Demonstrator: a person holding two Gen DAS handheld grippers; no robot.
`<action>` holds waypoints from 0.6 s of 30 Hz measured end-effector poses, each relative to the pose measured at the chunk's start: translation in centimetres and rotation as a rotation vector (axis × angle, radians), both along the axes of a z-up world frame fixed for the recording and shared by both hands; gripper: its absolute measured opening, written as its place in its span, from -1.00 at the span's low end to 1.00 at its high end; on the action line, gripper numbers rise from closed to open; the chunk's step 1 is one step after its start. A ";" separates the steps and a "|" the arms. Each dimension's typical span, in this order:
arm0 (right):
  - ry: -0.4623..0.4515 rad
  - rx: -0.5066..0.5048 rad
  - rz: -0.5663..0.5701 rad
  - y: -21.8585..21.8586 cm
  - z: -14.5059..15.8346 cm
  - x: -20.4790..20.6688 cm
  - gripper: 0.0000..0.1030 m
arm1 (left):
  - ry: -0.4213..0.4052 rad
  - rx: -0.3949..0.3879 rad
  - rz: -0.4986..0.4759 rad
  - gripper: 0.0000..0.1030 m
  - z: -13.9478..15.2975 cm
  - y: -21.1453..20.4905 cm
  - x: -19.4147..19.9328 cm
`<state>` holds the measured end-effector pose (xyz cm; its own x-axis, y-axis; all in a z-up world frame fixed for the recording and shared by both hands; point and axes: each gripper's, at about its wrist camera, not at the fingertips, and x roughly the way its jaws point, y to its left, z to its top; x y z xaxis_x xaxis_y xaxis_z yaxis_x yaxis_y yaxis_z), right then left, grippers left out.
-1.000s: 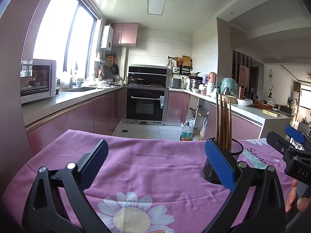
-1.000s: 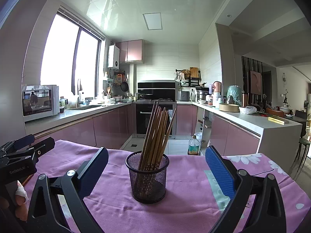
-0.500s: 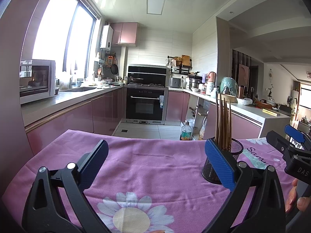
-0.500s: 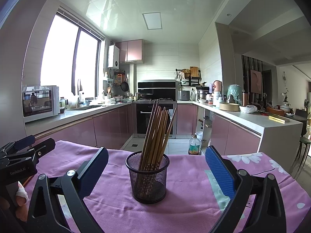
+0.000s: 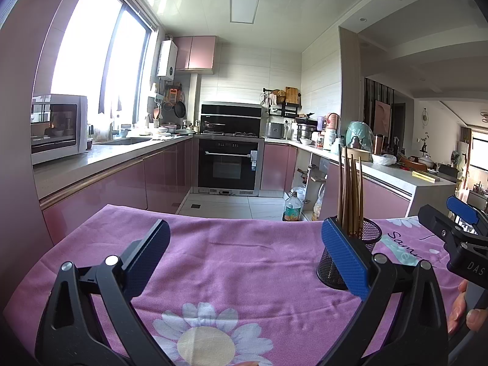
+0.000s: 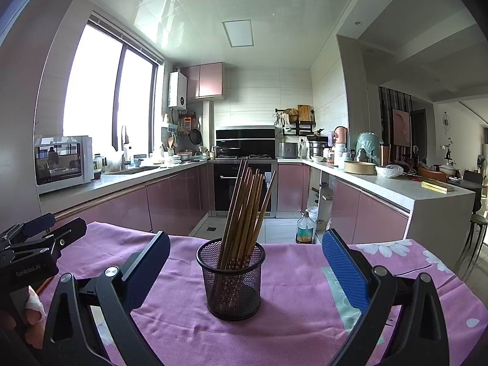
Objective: Organize utensils
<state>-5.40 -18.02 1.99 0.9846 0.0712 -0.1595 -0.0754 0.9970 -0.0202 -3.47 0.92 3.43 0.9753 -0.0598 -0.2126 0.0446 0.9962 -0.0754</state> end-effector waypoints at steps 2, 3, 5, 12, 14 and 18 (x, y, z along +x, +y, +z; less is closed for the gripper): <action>0.000 0.001 0.000 0.0 0.0 0.0 0.87 | -0.001 0.001 0.001 0.90 0.0 0.0 0.0; 0.000 0.001 0.000 -0.1 0.0 0.0 0.87 | 0.000 0.002 0.001 0.90 0.0 0.0 0.0; 0.001 0.000 -0.001 0.0 0.0 0.0 0.87 | 0.000 0.001 0.001 0.90 0.0 0.0 0.0; 0.000 0.001 -0.001 0.0 0.0 -0.1 0.87 | 0.000 0.001 0.000 0.90 0.0 -0.1 0.0; 0.001 0.001 0.000 0.0 0.0 0.0 0.87 | 0.000 0.001 0.000 0.90 0.0 0.0 0.0; 0.001 0.001 0.000 -0.1 0.0 0.0 0.87 | 0.002 0.001 0.000 0.90 0.0 0.0 0.1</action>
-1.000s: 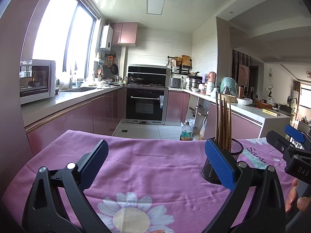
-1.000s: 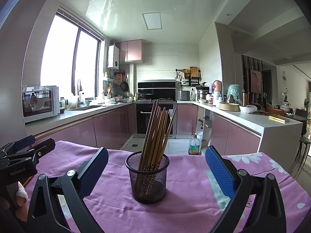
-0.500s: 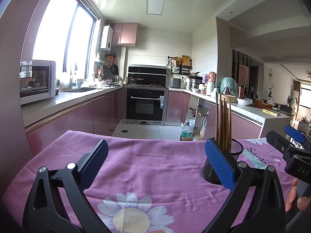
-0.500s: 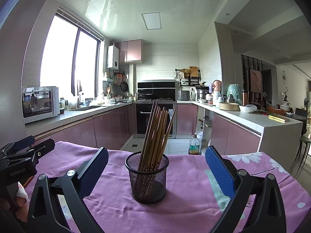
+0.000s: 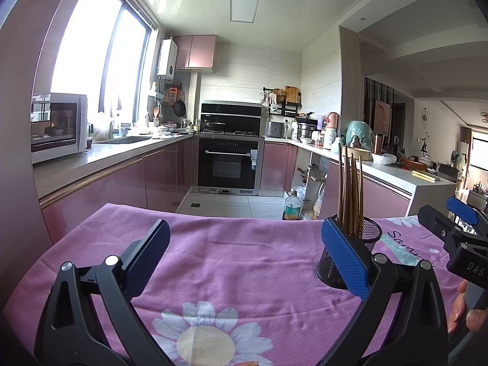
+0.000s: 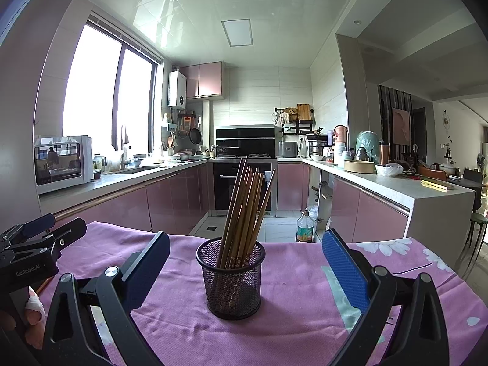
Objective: Organize utensils
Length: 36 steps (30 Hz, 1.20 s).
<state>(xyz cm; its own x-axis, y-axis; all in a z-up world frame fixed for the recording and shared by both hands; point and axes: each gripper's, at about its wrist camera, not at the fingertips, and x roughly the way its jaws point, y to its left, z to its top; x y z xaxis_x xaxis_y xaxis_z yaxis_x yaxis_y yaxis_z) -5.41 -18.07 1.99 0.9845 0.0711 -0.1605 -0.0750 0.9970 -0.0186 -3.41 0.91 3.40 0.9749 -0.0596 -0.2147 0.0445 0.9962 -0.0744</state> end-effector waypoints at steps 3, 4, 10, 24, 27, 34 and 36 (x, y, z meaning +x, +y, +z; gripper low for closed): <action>0.001 0.001 0.001 0.0 0.0 0.0 0.87 | 0.000 -0.001 0.000 0.90 0.0 0.0 0.0; 0.000 0.001 0.000 0.1 0.0 -0.1 0.87 | 0.000 -0.001 0.000 0.90 0.0 0.0 0.0; 0.002 0.001 0.000 0.1 0.0 0.0 0.87 | 0.002 0.000 0.000 0.90 0.0 0.0 0.0; 0.002 0.004 -0.001 0.3 -0.1 -0.3 0.87 | 0.004 0.000 -0.002 0.90 -0.1 0.0 0.0; 0.002 0.005 -0.001 0.4 -0.1 -0.2 0.87 | 0.005 -0.002 -0.003 0.90 -0.2 0.1 -0.1; 0.002 0.005 -0.002 0.4 0.0 -0.2 0.87 | 0.007 0.000 -0.002 0.90 -0.2 0.1 -0.1; 0.003 0.006 -0.003 0.3 -0.1 -0.1 0.87 | 0.007 0.000 -0.003 0.90 -0.2 0.1 0.0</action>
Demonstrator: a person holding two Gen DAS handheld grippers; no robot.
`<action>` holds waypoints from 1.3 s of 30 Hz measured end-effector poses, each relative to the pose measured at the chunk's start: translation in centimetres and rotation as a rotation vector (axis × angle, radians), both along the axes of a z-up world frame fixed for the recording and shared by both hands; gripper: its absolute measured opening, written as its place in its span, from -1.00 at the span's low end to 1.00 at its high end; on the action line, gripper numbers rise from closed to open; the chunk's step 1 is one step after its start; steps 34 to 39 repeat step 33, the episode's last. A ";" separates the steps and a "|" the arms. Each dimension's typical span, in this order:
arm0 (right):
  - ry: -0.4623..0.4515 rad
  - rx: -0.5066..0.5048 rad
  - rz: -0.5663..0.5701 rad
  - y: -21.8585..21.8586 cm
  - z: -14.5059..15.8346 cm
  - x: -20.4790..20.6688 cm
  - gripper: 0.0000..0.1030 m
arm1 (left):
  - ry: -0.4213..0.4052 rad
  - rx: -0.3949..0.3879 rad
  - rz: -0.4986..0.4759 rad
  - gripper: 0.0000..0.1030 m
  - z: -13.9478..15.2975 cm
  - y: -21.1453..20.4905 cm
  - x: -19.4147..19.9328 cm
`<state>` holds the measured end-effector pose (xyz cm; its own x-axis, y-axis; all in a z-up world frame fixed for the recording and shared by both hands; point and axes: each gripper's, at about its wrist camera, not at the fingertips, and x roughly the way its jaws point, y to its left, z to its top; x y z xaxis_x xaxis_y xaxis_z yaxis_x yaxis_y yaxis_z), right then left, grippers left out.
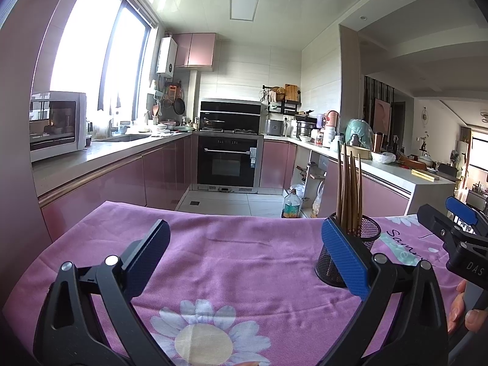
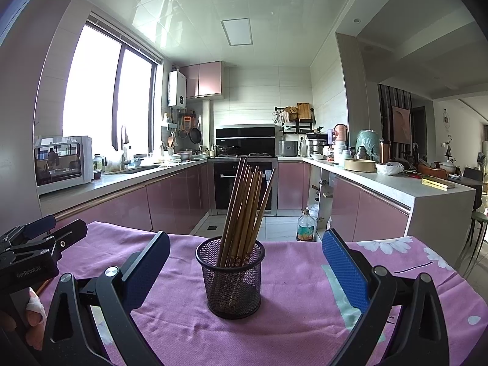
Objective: Organize utensils
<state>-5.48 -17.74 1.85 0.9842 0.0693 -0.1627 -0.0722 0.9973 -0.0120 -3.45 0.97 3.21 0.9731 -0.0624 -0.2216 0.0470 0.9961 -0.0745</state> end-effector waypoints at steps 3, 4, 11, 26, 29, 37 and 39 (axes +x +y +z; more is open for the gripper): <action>0.003 0.000 0.002 0.1 0.0 0.0 0.87 | -0.001 0.000 0.000 0.90 0.0 0.0 0.0; 0.002 0.000 0.002 0.0 -0.1 0.2 0.87 | -0.001 0.000 0.000 0.90 0.0 0.0 0.0; 0.008 0.004 0.004 0.2 -0.1 0.3 0.87 | 0.006 -0.003 -0.002 0.90 -0.2 0.1 0.0; 0.027 0.002 0.006 0.4 -0.6 0.4 0.87 | 0.037 0.029 0.015 0.90 -1.0 -0.2 0.5; 0.085 -0.024 -0.001 -0.3 -1.2 1.3 0.87 | 0.117 0.034 0.020 0.90 -1.6 0.2 1.9; 0.268 -0.050 -0.114 -3.9 -3.3 3.7 0.87 | 0.224 0.045 0.047 0.90 -3.1 1.5 4.0; 0.268 -0.050 -0.114 -3.9 -3.3 3.7 0.87 | 0.224 0.045 0.047 0.90 -3.1 1.5 4.0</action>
